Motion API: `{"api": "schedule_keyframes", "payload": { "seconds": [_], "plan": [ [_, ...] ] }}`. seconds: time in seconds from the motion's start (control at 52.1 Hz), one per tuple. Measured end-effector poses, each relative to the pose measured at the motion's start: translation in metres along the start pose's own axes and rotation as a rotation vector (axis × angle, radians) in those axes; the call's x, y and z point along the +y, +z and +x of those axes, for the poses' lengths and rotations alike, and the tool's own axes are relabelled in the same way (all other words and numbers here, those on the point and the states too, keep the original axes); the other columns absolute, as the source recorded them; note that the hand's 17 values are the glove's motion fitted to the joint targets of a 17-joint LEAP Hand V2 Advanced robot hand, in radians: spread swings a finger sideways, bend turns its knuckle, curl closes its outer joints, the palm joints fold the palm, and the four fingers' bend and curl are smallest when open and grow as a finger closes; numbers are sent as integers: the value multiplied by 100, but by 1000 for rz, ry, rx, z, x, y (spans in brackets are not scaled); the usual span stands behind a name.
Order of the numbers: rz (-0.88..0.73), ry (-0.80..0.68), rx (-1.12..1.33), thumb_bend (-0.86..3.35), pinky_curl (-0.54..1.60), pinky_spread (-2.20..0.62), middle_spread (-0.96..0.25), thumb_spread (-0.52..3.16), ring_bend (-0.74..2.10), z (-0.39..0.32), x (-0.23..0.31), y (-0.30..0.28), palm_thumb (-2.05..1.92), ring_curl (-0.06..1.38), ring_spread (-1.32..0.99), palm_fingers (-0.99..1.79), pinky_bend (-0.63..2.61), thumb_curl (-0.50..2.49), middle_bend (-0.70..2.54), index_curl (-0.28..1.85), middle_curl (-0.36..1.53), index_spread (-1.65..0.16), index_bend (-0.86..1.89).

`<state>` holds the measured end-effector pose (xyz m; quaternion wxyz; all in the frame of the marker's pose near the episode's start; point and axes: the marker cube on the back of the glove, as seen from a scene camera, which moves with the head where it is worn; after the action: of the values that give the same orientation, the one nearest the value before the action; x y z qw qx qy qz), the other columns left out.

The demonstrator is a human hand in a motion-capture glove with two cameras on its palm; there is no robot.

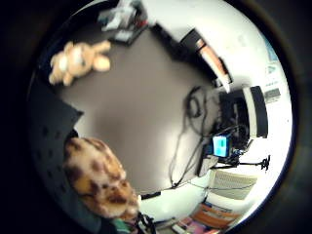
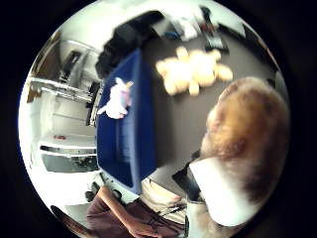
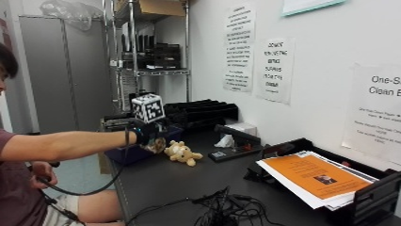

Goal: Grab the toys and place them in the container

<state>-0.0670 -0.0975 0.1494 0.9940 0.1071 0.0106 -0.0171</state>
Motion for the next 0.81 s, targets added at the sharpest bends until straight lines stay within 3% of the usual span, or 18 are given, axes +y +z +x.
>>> {"api": "schedule_keyframes", "payload": {
  "seconds": [0.173,0.326,0.806],
  "plan": [
    [48,-70,51,6,47,-35,-18,66,123,-23,-22,-85,55,66,-32,112,96,78,116,73,71,-28,102],
    [70,-126,42,4,48,-35,-17,62,125,-58,-33,-125,56,66,-32,110,97,83,118,80,72,-27,101],
    [-3,-403,-30,-1,49,-35,-16,55,129,-246,-43,-104,56,65,-30,107,95,96,119,96,74,-26,95]
  ]
}}
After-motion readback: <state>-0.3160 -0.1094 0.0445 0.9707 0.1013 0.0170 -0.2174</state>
